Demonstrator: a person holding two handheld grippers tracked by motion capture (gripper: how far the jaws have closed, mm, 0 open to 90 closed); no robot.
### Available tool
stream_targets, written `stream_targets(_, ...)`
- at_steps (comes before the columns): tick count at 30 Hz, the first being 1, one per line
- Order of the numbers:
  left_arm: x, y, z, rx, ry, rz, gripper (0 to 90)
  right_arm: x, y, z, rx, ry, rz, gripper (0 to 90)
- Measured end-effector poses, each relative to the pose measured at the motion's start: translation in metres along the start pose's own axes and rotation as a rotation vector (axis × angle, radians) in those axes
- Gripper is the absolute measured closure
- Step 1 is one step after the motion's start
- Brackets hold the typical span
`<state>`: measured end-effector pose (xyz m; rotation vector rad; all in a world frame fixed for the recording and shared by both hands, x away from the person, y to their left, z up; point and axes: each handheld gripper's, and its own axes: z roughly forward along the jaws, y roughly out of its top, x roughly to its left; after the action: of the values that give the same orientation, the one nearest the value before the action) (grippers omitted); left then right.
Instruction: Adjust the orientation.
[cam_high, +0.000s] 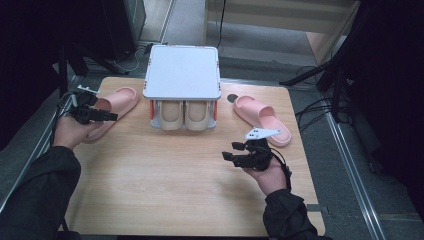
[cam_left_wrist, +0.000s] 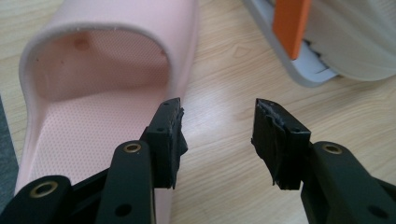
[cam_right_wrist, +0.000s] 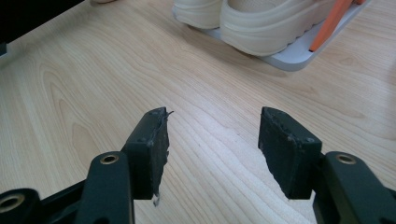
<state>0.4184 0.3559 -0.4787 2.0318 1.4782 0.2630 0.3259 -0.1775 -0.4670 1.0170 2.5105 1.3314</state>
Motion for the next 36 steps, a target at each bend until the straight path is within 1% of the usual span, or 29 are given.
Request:
stream_targets(2,0.001,0.002,0.003,-0.002,0.031,0.019,52.7,-0.001,-0.002,-0.001,0.001,-0.005,0.004,43.3)
stream_targets(4,0.004,0.004,0.005,-0.022,0.015,-0.001,53.2,-0.002,-0.004,-0.003,0.004,-0.011,0.009,43.3)
stream_targets(5,0.006,0.006,0.007,-0.028,0.025,-0.002,53.2,-0.003,-0.005,-0.004,0.005,-0.014,0.011,43.3)
stream_targets(6,0.007,0.007,0.009,-0.027,0.020,-0.007,53.2,-0.003,-0.006,-0.005,0.008,-0.022,0.017,43.3)
stream_targets(9,0.009,0.008,0.016,-0.015,0.031,-0.012,53.1,-0.004,-0.008,-0.007,0.005,-0.028,0.029,43.3)
stream_targets(11,0.012,0.008,0.021,-0.008,0.023,-0.023,53.0,-0.004,-0.010,-0.010,0.006,-0.035,0.033,43.2)
stream_targets(14,0.014,0.007,0.027,-0.002,0.037,-0.028,53.5,-0.004,-0.012,-0.012,0.003,-0.044,0.037,43.2)
stream_targets(15,0.015,0.007,0.027,-0.009,0.058,-0.024,54.3,-0.005,-0.013,-0.013,0.004,-0.046,0.038,43.1)
stream_targets(16,0.017,0.008,0.027,-0.021,0.054,-0.029,56.9,-0.005,-0.013,-0.014,0.005,-0.047,0.045,43.1)
stream_targets(17,0.019,0.008,0.027,-0.041,0.032,-0.046,61.8,-0.005,-0.014,-0.014,0.005,-0.050,0.042,43.0)
stream_targets(18,0.020,0.008,0.027,-0.046,0.030,-0.050,63.7,-0.006,-0.014,-0.015,0.006,-0.052,0.045,42.9)
stream_targets(19,0.020,0.009,0.028,-0.049,0.036,-0.046,64.8,-0.006,-0.015,-0.015,0.005,-0.053,0.049,42.8)
stream_targets(20,0.021,0.010,0.029,-0.044,0.030,-0.044,66.5,-0.007,-0.015,-0.016,0.004,-0.056,0.050,42.7)
stream_targets(21,0.020,0.012,0.030,-0.029,0.032,-0.036,66.6,-0.007,-0.015,-0.016,0.002,-0.057,0.051,42.7)
stream_targets(22,0.018,0.013,0.032,-0.020,0.043,-0.014,67.6,-0.007,-0.015,-0.016,0.000,-0.059,0.054,42.6)
stream_targets(24,0.015,0.015,0.034,-0.011,0.051,0.004,71.4,-0.008,-0.015,-0.017,-0.003,-0.057,0.056,42.5)
stream_targets(25,0.013,0.016,0.035,-0.007,0.067,0.005,73.8,-0.008,-0.015,-0.017,-0.004,-0.058,0.055,42.5)
stream_targets(27,0.014,0.017,0.035,0.001,0.056,-0.011,76.4,-0.008,-0.015,-0.017,-0.004,-0.056,0.053,42.2)
stream_targets(28,0.014,0.018,0.034,0.008,0.050,-0.010,78.0,-0.008,-0.015,-0.016,-0.003,-0.056,0.053,42.1)
stream_targets(30,0.012,0.019,0.030,0.011,0.065,0.016,81.4,-0.008,-0.015,-0.016,-0.002,-0.051,0.051,42.4)
stream_targets(32,0.010,0.020,0.027,0.014,0.072,0.027,84.2,-0.009,-0.015,-0.015,0.001,-0.036,0.059,42.6)
stream_targets(34,0.011,0.021,0.023,0.014,0.072,0.017,84.6,-0.009,-0.015,-0.013,0.010,-0.028,0.064,42.6)
stream_targets(36,0.012,0.021,0.020,0.020,0.071,0.021,84.7,-0.009,-0.015,-0.012,0.019,-0.025,0.064,42.5)
